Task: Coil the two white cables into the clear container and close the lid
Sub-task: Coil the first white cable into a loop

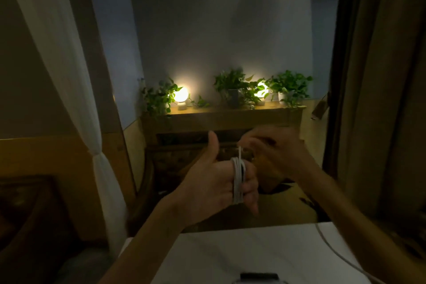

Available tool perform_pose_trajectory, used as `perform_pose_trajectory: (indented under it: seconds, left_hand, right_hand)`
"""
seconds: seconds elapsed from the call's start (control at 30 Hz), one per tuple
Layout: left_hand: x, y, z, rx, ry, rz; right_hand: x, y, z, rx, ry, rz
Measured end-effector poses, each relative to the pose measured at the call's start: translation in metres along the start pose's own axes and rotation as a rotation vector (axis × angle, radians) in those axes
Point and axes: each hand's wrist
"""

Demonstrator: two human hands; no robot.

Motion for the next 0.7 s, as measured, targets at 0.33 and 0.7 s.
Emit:
perform_pose_trajectory:
  seconds: [0.33, 0.7]
  left_hand:
    - [0.005, 0.021, -0.031, 0.550, -0.389, -0.215]
    - [0.001, 0.013, 0.023, -0.263, 0.123, -0.389]
  right_hand:
    - [0.052, -0.052, 0.042, -0.221, -0.210, 0.370]
    - [0.025, 0.012, 0.027, 0.308, 0.127, 0.200]
Point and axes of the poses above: each hand's wrist, its own x-axis away from the middle knuckle, its own y-axis out of the back of the hand, z = x × y, and after that the axes turned 10 degrees about y, right-handed
